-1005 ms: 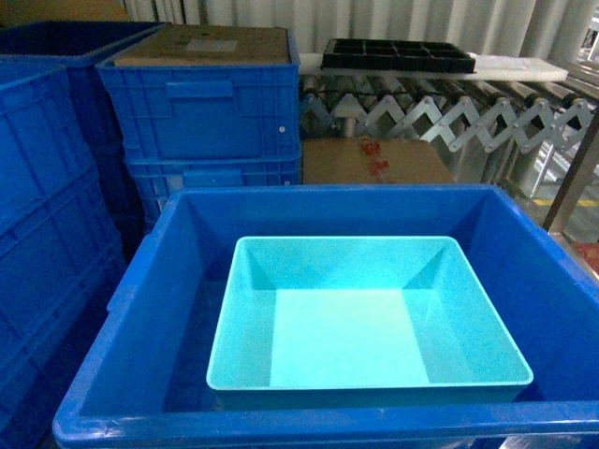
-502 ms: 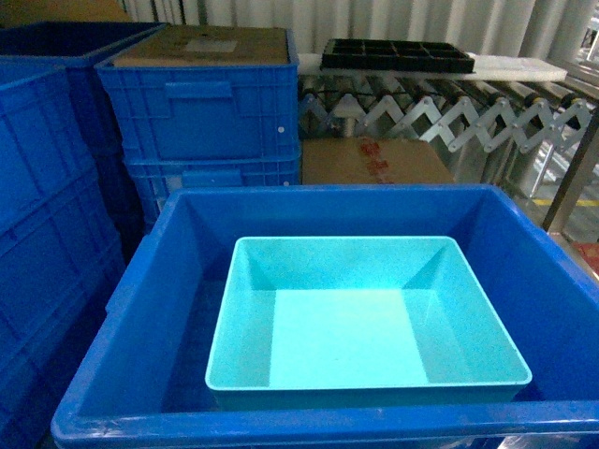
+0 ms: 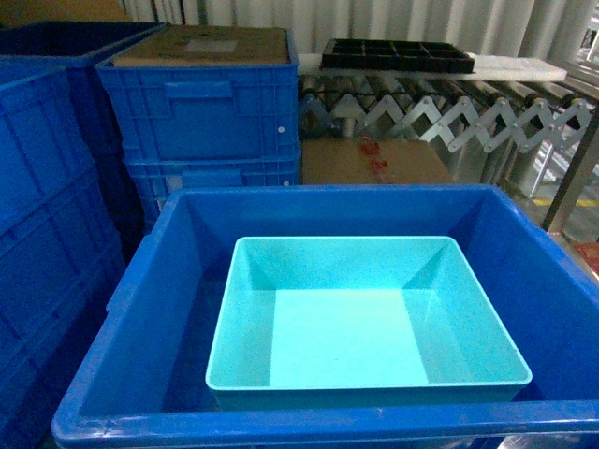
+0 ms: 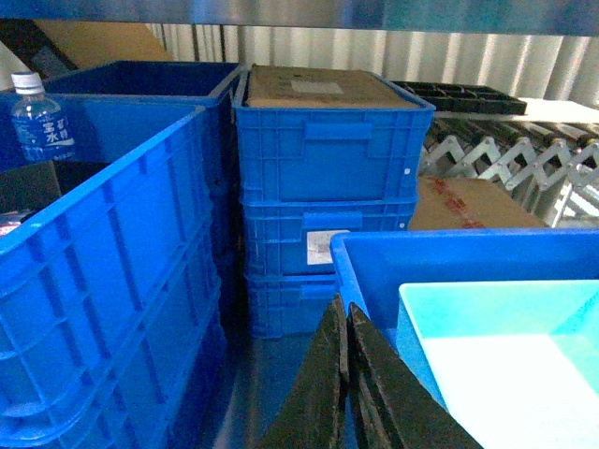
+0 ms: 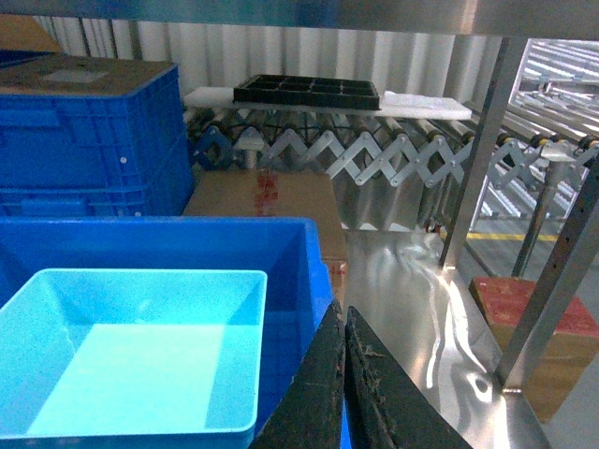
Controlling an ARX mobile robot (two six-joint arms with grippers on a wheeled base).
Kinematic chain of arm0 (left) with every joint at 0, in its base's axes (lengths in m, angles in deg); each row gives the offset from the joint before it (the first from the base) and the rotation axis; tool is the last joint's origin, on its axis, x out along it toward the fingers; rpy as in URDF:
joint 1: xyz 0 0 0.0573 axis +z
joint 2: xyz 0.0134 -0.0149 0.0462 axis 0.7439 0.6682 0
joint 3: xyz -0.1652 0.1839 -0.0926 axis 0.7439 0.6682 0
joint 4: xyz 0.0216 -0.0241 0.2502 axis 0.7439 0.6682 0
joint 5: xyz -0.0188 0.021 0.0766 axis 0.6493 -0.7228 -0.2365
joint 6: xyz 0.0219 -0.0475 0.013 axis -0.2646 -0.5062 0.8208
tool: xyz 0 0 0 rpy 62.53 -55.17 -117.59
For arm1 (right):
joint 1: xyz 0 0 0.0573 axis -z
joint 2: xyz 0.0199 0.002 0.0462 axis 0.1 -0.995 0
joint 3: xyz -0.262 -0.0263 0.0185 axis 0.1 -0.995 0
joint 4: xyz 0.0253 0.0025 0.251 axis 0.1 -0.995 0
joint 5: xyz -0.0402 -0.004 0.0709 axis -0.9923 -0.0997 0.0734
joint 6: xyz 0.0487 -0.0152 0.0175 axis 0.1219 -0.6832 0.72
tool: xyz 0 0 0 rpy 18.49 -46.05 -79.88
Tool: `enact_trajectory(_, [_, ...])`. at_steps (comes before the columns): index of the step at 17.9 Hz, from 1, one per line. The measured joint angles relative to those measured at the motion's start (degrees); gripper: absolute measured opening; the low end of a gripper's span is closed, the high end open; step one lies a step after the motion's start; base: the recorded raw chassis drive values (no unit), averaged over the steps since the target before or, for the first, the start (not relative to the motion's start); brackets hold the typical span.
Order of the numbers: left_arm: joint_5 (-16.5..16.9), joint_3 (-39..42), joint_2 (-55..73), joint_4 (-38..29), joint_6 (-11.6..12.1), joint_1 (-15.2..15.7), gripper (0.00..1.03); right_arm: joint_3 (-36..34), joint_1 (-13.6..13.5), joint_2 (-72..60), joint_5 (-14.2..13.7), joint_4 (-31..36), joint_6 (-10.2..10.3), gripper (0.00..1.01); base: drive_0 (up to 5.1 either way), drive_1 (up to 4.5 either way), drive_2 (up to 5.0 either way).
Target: Stack blue boxes stably on right
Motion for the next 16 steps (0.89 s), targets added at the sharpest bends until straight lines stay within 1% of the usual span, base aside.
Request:
enact_trajectory(6, [0.0, 0.0, -7.3, 7.6, 0.0, 0.0, 0.02, 0.0, 0.0, 7.3, 0.0, -7.6, 0.1, 0.02, 0.0, 0.0, 0.0])
enact_trajectory(7, [0.0, 0.0, -8.3, 8.8, 0.0, 0.0, 0.02, 0.0, 0.0, 8.8, 0.0, -9.7, 0.1, 0.02, 0.0, 0.0, 0.0])
enact_trajectory(8, [0.1, -0.1, -14.3, 17.7, 0.0, 0.0, 0.02, 0.0, 0.0, 15.1, 0.1, -18.3, 0.1, 0.02, 0.0, 0.0, 0.0])
enact_trajectory(9, [0.0, -0.1, -17.3, 17.2, 0.1, 0.0, 0.02, 0.1, 0.0, 17.3, 0.1, -17.0, 0.2, 0.02, 0.0, 0.0, 0.0])
enact_trajectory(10, [-0.1, 0.0, -17.3, 18.1, 0.1, 0.0, 0.02, 0.0, 0.0, 17.3, 0.0, -18.6, 0.2, 0.02, 0.0, 0.0, 0.0])
enact_trajectory(16, [0.0, -0.1, -17.3, 18.2, 0.1, 0.0, 0.02, 0.0, 0.0, 17.3, 0.0, -18.2, 0.2, 0.02, 0.0, 0.0, 0.0])
